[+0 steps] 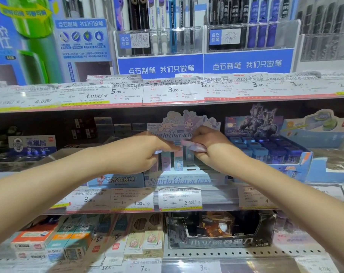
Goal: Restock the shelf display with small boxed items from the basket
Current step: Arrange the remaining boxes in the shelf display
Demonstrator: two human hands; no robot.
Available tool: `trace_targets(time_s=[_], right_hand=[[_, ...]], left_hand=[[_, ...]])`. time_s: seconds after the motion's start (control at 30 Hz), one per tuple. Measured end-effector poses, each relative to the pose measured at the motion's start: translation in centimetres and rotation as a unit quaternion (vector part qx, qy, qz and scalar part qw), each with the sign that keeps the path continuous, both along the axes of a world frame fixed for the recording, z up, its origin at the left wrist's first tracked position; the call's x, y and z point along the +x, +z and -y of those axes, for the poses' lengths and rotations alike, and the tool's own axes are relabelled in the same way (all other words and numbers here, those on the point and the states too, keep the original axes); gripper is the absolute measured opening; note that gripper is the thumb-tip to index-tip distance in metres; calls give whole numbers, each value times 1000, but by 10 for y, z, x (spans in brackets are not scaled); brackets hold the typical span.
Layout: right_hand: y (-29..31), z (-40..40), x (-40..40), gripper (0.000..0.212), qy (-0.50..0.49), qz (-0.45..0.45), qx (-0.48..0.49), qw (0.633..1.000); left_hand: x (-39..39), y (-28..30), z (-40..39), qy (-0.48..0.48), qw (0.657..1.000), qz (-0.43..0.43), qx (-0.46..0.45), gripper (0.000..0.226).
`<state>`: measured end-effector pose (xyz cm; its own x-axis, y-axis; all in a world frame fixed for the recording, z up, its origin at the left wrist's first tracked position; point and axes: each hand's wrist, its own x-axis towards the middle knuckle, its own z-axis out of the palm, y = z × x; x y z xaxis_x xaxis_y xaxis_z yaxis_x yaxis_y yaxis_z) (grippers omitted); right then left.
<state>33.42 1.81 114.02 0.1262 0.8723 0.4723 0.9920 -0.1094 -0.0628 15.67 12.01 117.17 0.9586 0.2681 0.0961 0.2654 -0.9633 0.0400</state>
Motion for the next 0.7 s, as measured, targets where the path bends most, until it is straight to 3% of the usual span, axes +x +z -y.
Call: trace_targets(time_s=[0.17,0.33,0.43,0.57,0.7], right_hand=[[4,0,1,19,11,-9,2,1000],[0,15,-16,20,86,-131,37,987],[-1,20,-24,36,107,-128,73,983],[-4,21,-33,6,87,-10,73,993],[-3,25,-36,12,59,69,65,994]], left_hand=[[1,-2,8,-9,998,65,18,60],[5,-8,3,-1,967,257,-1,32],[7,-1,16,16,941,317,-118,27],[13,0,27,41,847,319,-424,33],[17,1,26,86,798,291,-521,14]])
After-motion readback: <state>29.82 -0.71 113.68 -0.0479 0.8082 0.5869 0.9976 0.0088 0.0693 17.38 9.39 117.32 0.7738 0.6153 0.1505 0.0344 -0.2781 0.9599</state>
